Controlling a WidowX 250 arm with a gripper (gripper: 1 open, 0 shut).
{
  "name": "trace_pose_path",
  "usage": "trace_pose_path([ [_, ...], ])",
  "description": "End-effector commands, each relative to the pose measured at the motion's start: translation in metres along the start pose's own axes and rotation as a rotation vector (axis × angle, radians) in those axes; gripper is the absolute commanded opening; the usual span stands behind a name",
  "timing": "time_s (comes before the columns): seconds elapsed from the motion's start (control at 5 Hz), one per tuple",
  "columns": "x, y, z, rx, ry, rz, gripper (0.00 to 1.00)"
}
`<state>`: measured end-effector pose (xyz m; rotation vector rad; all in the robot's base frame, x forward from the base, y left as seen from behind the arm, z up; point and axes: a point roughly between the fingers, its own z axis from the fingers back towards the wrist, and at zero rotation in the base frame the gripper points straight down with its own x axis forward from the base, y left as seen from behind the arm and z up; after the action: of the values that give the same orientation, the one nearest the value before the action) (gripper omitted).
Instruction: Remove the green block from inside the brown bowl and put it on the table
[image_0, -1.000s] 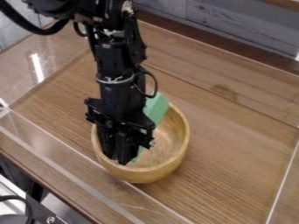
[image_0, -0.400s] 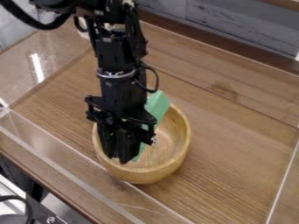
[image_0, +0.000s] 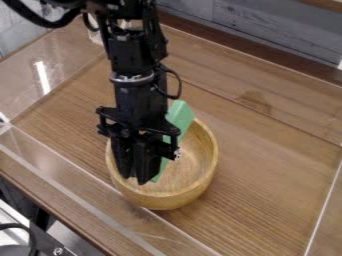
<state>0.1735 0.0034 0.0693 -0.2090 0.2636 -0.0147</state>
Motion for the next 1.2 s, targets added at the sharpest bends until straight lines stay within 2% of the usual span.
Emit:
trace_pose_path([
  [0.0,0.005,-0.01,0.017,-0.005,-0.047,-0.01,0.0],
  [0.6,0.005,-0.037,0.021,-0.03,-0.028,-0.027,0.0],
  [1.0,0.011,-0.069,0.015,-0.032,-0.017,-0.076,0.0],
])
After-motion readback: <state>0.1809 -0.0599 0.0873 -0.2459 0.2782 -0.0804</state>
